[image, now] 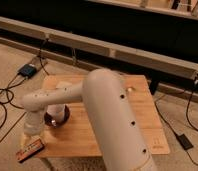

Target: Push the eraser across the table

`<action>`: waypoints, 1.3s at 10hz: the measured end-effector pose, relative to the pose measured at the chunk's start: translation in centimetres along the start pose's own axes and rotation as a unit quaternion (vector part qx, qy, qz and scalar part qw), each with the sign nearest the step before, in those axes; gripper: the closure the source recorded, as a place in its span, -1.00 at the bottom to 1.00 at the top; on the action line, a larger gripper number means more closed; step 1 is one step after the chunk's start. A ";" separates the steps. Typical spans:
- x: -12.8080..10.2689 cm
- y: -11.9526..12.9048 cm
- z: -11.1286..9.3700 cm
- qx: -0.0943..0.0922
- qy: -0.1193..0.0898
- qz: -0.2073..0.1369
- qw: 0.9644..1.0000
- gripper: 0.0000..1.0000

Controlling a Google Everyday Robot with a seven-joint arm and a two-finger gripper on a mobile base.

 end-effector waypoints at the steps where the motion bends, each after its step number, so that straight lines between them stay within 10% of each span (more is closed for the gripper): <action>1: -0.1 0.5 0.4 0.001 0.005 -0.006 1.000 -0.30; 7: -1.1 3.9 3.0 -0.001 0.041 -0.052 0.998 -0.30; 13: -2.8 6.6 1.2 -0.005 0.046 -0.095 0.994 -0.30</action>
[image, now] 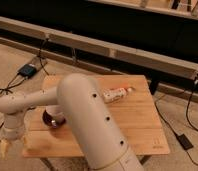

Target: Push the eraser across the table

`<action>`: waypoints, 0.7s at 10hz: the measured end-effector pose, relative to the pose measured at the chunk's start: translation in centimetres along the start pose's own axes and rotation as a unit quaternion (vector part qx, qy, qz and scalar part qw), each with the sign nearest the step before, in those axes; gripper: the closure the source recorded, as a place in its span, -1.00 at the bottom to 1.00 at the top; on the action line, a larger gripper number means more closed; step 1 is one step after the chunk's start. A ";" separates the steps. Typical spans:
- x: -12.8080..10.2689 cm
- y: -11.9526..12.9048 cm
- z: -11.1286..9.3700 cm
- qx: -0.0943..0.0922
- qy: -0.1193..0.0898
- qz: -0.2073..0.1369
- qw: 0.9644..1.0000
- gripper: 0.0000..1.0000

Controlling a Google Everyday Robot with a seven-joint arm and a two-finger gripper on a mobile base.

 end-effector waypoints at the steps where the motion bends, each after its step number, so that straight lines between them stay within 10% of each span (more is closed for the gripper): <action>1: -0.1 -0.2 -0.5 0.002 -0.002 -0.001 1.000 -0.30; 7: 1.6 -0.1 -4.7 0.024 -0.032 -0.008 0.999 -0.30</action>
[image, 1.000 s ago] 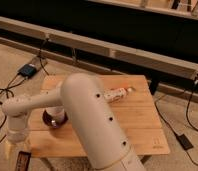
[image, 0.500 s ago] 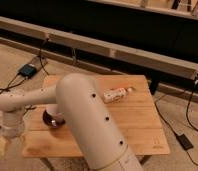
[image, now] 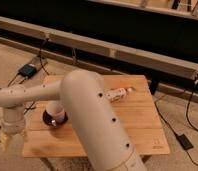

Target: Push the eraser across the table

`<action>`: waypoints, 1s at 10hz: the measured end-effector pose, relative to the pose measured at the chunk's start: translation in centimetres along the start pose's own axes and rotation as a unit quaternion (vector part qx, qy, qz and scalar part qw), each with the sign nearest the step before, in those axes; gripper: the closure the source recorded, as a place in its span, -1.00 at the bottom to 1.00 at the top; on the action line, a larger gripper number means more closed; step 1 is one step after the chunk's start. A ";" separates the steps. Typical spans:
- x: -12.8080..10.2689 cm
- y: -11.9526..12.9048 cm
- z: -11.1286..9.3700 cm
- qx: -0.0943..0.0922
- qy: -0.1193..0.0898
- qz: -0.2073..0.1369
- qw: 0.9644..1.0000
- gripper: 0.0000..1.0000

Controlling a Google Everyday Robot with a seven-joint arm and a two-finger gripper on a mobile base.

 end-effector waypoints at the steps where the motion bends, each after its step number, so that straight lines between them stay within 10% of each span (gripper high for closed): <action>1: 0.7 -0.2 -1.3 0.004 -0.012 0.002 1.000 -0.30; 10: 7.2 -2.4 -7.6 0.018 -0.095 0.057 0.994 -0.30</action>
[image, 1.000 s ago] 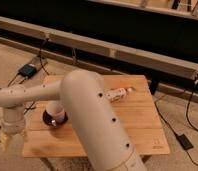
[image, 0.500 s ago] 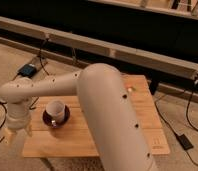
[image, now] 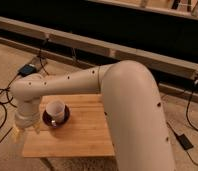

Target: Push the eraser across the table

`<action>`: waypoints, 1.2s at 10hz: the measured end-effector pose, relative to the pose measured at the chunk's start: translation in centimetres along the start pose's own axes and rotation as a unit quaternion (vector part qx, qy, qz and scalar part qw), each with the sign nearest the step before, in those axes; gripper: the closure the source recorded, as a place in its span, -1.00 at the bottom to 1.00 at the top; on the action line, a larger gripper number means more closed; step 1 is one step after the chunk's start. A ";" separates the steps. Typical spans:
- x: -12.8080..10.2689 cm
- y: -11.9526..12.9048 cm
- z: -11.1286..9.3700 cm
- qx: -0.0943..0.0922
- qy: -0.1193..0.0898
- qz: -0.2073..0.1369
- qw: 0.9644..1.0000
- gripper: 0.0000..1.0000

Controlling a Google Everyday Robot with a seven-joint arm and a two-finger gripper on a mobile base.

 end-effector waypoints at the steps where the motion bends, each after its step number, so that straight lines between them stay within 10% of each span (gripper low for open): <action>1: 0.6 -0.4 -0.5 0.002 -0.006 0.007 1.000 -0.30; 12: 2.7 -2.4 -2.0 0.013 -0.027 0.031 0.999 -0.30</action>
